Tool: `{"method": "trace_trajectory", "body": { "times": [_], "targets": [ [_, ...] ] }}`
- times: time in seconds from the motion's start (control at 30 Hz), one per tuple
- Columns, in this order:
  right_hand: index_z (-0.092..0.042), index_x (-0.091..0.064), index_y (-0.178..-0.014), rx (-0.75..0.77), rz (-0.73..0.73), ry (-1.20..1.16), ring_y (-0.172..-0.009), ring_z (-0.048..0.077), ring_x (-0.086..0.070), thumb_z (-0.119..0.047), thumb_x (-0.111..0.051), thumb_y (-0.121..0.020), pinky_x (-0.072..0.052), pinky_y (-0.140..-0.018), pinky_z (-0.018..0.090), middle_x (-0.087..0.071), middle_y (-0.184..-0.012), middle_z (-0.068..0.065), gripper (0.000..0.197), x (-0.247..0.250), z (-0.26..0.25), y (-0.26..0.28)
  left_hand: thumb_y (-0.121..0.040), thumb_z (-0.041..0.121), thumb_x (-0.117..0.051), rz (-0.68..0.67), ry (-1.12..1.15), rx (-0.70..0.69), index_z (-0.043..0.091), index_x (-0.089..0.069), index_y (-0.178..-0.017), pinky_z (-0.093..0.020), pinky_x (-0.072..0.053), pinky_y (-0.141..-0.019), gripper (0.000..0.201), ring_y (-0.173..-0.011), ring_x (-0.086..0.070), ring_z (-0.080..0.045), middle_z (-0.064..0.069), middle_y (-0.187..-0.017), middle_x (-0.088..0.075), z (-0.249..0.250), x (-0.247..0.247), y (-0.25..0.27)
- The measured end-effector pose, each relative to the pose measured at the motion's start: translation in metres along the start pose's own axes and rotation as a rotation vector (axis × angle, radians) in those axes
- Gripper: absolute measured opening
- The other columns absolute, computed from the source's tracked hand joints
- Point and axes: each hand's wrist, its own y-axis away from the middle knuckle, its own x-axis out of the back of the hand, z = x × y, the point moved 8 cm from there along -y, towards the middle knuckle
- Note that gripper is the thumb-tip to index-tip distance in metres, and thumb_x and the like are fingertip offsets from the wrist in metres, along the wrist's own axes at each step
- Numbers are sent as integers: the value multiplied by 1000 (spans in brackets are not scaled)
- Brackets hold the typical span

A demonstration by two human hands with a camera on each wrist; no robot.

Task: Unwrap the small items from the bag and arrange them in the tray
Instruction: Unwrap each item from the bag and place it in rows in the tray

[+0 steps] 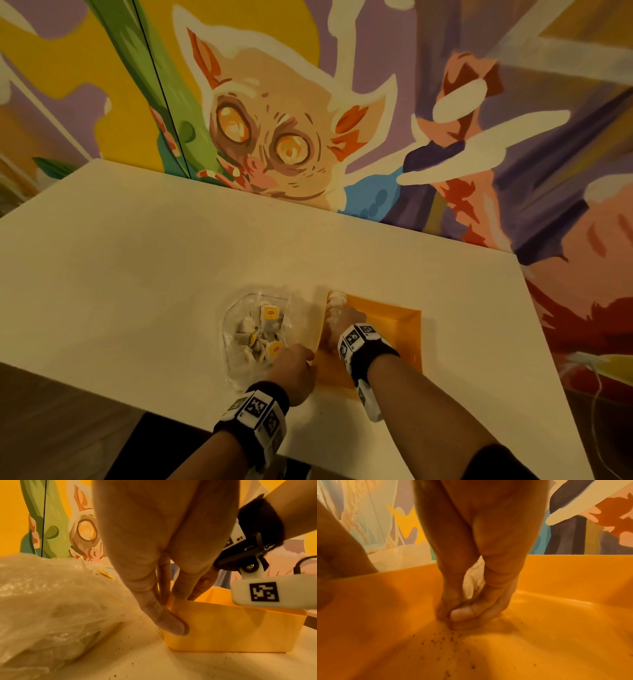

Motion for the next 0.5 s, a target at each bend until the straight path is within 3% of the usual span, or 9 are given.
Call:
{"method": "trace_trajectory", "body": {
  "times": [0.1, 0.23, 0.33, 0.43, 0.5],
  "targets": [
    [-1, -43, -138, -31, 86, -44, -132, 30, -43, -14, -70, -85, -37, -106, 36, -44, -143, 17, 61, 5, -1, -12, -96, 20, -51, 1, 2, 8, 16, -59, -128, -37, -56, -90, 32, -101, -65, -23, -6, -122, -61, -3, -1, -5],
    [-1, -42, -138, -47, 95, -73, -129, 31, -46, -12, -70, -84, -40, -103, 32, -46, -140, 16, 61, 4, 3, -23, -96, 23, -53, -35, 12, 35, 18, -56, -130, -38, -55, -91, 34, -103, -64, -23, -6, -126, -58, -4, -2, -6],
    [-4, -46, -133, -131, 84, -143, -120, 24, -54, -7, -57, -94, -44, -89, 21, -54, -133, 8, 41, 2, 8, -33, -96, 23, -53, -38, -1, 44, 18, -55, -131, -38, -55, -92, 35, -105, -64, -23, -5, -127, -57, -3, -1, -6],
    [-8, -44, -133, -148, 100, -126, -123, 23, -51, -13, -39, -102, -44, -102, 27, -52, -136, 7, 32, -2, 7, -34, -96, 24, -52, -50, -28, 36, 20, -56, -128, -38, -55, -91, 33, -103, -64, -22, -5, -124, -59, -3, -2, -7],
    [-9, -48, -127, -135, 96, -129, -123, 24, -51, -18, -48, -98, -43, -103, 29, -56, -126, 5, 30, -3, 5, -35, -95, 23, -50, -54, -57, 19, 19, -58, -126, -37, -54, -93, 32, -104, -63, -22, -5, -119, -62, -2, -2, -8]
  ]
}}
